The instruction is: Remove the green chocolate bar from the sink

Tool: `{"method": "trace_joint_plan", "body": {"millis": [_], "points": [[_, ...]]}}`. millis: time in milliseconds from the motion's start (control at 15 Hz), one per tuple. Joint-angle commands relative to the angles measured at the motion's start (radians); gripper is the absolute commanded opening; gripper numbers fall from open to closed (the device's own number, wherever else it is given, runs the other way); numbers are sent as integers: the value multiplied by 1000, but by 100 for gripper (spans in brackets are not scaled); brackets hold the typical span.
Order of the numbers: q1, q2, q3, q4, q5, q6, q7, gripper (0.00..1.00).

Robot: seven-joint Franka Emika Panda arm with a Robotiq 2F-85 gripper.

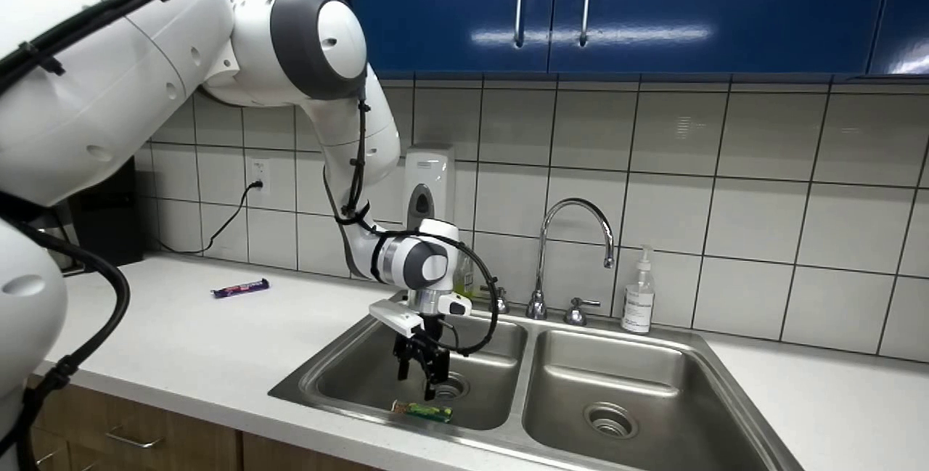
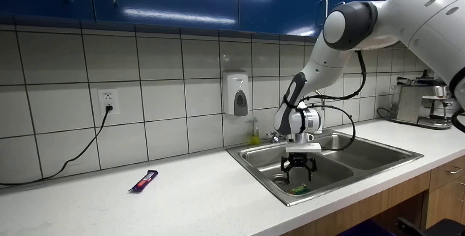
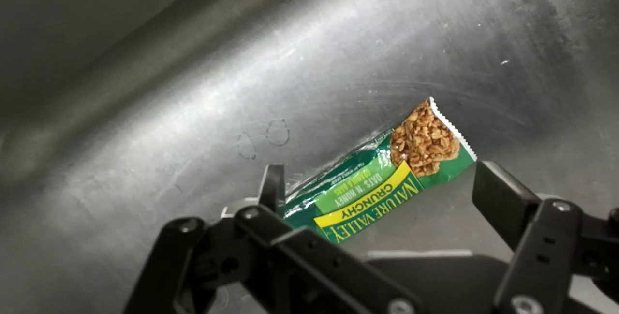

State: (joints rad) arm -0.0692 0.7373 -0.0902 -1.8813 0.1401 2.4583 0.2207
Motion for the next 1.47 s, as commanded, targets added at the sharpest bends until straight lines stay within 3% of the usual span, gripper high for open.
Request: {"method": "trace_joint_plan", "body": {"millis": [0,533,1400], "points": [[25,-22,-11,-26,30,26,94,100],[39,-2,-36,-15,89,53,257,100],[40,79,-60,17,164,151,370,100]]}}
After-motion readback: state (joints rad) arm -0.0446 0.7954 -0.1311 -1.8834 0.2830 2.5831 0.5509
